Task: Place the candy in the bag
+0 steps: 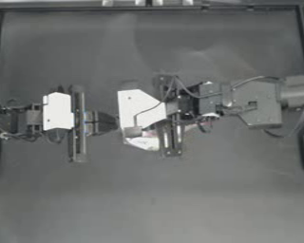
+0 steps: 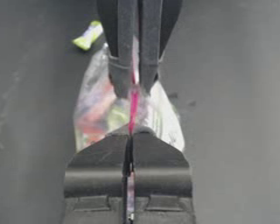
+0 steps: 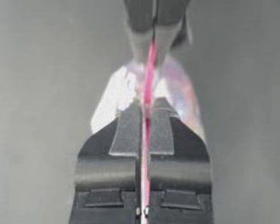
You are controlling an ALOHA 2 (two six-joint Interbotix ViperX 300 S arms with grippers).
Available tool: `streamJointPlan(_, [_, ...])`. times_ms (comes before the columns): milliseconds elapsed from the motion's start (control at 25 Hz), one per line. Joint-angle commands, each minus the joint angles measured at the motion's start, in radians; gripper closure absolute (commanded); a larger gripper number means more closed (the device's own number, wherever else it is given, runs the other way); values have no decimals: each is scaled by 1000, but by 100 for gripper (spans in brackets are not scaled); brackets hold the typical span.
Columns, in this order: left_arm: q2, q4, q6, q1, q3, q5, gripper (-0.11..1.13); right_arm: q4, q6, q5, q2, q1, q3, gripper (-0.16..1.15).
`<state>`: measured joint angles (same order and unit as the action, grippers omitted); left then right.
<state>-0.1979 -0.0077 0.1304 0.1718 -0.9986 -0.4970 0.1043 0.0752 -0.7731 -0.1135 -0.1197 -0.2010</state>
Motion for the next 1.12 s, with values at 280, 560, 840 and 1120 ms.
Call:
streamJointPlan(280, [-52, -2, 2, 3, 15, -5, 97, 8, -54, -12, 97, -31, -120, 93])
streamJointPlan(560, [-51, -2, 2, 3, 15, -6, 97, 48, -115, -11, 152, -34, -198, 93])
streamJointPlan(840, [-51, -2, 2, 3, 15, -6, 97, 67, -169, -8, 216, -43, -276, 93])
streamJointPlan(1120, [-44, -2, 2, 3, 15, -9, 97, 69, -198, -8, 262, -51, -342, 93])
